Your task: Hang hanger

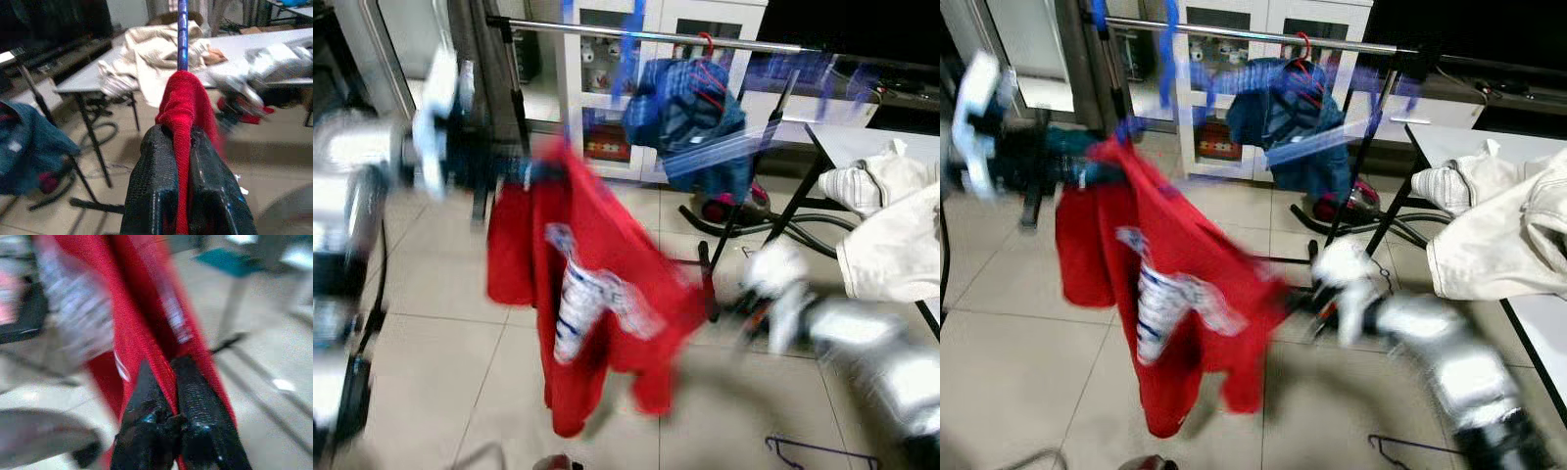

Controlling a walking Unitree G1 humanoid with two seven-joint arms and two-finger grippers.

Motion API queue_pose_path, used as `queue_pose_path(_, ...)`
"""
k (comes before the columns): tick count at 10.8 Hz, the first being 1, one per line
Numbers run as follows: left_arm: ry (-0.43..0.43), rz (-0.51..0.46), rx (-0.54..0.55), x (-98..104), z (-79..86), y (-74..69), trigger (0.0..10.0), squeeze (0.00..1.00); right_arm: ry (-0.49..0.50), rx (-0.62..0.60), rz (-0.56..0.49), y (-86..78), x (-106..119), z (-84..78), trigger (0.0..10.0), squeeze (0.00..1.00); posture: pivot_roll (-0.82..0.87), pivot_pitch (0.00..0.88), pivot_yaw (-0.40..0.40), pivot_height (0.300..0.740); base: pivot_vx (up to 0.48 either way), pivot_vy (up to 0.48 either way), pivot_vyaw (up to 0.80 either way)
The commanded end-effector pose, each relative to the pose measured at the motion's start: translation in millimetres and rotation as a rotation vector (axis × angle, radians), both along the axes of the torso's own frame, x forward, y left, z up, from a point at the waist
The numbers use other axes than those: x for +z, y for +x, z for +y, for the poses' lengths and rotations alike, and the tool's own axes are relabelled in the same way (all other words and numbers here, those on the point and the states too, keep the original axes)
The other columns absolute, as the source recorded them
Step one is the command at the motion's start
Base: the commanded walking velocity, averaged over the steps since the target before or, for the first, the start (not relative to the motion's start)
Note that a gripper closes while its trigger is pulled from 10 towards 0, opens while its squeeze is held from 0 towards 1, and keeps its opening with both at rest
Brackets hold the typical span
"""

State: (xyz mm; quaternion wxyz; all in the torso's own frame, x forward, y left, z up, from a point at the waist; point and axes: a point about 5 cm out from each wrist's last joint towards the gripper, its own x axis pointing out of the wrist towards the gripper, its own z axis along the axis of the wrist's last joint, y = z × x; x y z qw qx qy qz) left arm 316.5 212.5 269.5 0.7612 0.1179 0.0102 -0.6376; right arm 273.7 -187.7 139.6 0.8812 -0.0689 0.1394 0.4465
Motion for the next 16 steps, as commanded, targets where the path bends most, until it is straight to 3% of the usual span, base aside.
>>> queue_pose_path(1, -0.004, -0.041, 0.008, 6.4, 1.1, -5.3, 0.0, 0.00, -0.026, -0.120, -0.071, 10.5, 12.4, -21.3, 0.0, 0.00, -0.02, 0.000, -0.029, 0.740, 0.000, 0.000, 0.00)
queue_pose_path(3, 0.010, -0.003, 0.026, -9.9, 4.8, -15.3, 0.0, 0.00, -0.034, -0.218, -0.135, 21.8, 25.9, -39.2, 0.0, 0.00, -0.02, 0.000, -0.037, 0.740, 0.000, 0.000, 0.00)
queue_pose_path(6, 0.139, 0.045, 0.095, -39.8, 21.4, -36.1, 0.0, 0.00, -0.065, -0.320, -0.232, 37.5, 44.4, -68.5, 0.0, 0.00, -0.02, 0.000, -0.053, 0.740, 0.000, 0.000, 0.00)
queue_pose_path(10, 0.214, 0.109, 0.127, -57.8, 32.0, -57.9, 0.0, 0.00, -0.121, -0.401, -0.287, 46.1, 57.0, -95.4, 0.0, 0.00, -0.02, 0.000, -0.054, 0.740, 0.000, 0.000, 0.00)
queue_pose_path(11, 0.278, 0.141, 0.128, -70.4, 37.1, -63.3, 0.0, 0.00, -0.129, -0.404, -0.318, 49.7, 63.9, -96.6, 0.0, 0.00, -0.02, 0.000, -0.054, 0.740, 0.000, 0.000, 0.00)
queue_pose_path(13, 0.294, 0.141, 0.125, -78.1, 36.7, -64.8, 0.0, 0.00, -0.144, -0.389, -0.346, 53.0, 70.8, -96.3, 0.0, 0.00, -0.02, 0.000, -0.060, 0.740, 0.000, 0.000, 0.00)
queue_pose_path(15, 0.328, 0.057, 0.208, -80.2, 36.7, -52.1, 0.0, 0.00, -0.153, -0.196, -0.369, 45.2, 77.3, -73.7, 0.0, 0.00, -0.02, 0.000, -0.066, 0.740, 0.000, 0.000, 0.00)
queue_pose_path(16, 0.319, 0.023, 0.235, -76.3, 36.5, -46.6, 0.0, 0.00, -0.203, -0.115, -0.336, 36.5, 70.7, -66.1, 0.0, 0.00, -0.02, 0.000, -0.066, 0.740, 0.000, 0.000, 0.00)
